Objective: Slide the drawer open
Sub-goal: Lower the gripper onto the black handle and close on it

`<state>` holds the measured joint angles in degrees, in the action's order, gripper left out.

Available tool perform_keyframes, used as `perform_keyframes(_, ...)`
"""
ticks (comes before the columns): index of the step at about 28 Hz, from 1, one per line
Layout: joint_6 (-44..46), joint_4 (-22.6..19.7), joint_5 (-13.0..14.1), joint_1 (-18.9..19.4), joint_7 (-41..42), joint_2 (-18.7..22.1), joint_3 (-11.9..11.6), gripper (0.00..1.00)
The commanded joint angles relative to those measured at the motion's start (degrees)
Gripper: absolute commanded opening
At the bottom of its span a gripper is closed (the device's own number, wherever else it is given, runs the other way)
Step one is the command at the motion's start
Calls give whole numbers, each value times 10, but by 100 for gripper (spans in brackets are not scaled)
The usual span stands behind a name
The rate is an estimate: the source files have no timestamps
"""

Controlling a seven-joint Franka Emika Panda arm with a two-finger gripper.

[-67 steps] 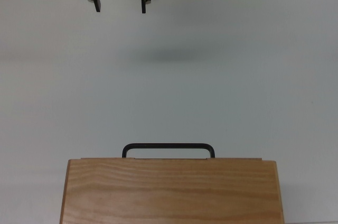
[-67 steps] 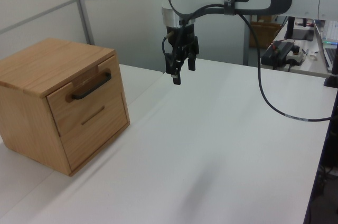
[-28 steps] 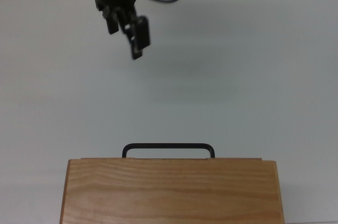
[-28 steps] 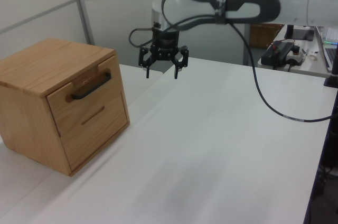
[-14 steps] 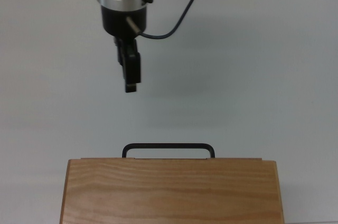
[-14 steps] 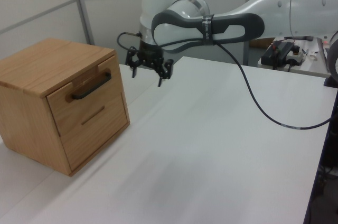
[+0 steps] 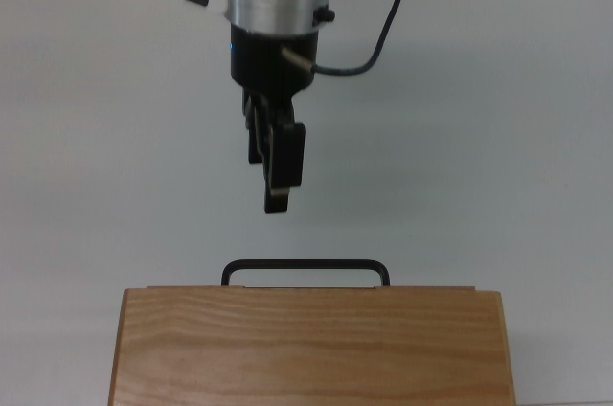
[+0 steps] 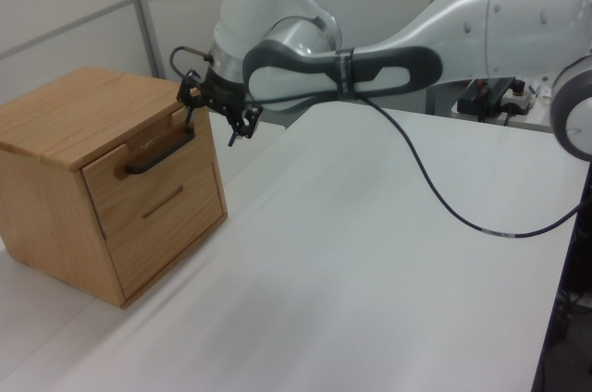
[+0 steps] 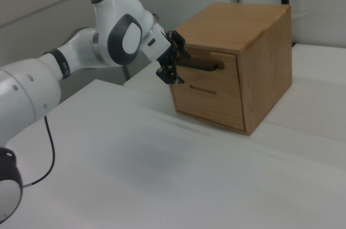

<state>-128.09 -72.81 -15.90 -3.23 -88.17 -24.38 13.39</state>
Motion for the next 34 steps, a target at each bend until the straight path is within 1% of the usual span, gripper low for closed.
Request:
perform_keyframes(1, -31, 52, -44, 2, -27, -53, 10, 90)
perform_keyframes(4, -32, 71, -59, 2, -35, -72, 13, 89)
perform_keyframes(5, -32, 83, -68, 7, -39, -82, 14, 88)
perform_keyframes(8, -33, 92, -77, 18, -44, -93, 13, 86)
perform_keyframes(10, -36, 94, -79, 20, -45, -95, 12, 83)
perform_keyframes(11, -39, 94, -79, 24, -46, -102, 12, 80)
perform_keyframes(14, -41, 95, -82, 26, -55, -109, 12, 74)
perform_keyframes(16, -44, 95, -91, 27, -63, -113, 12, 71)
perform_keyframes(20, -53, 96, -100, 27, -74, -119, 12, 68)
perform_keyframes(25, -56, 103, -104, 28, -82, -128, 12, 56)
perform_keyframes(26, -55, 108, -104, 37, -82, -130, 12, 49)
perform_keyframes(27, -55, 110, -104, 40, -82, -130, 11, 45)
perform_keyframes(29, -54, 112, -104, 42, -82, -129, 11, 37)
perform_keyframes(30, -53, 115, -104, 42, -88, -129, 11, 30)
perform_keyframes(34, -48, 117, -104, 42, -114, -129, 14, 25)
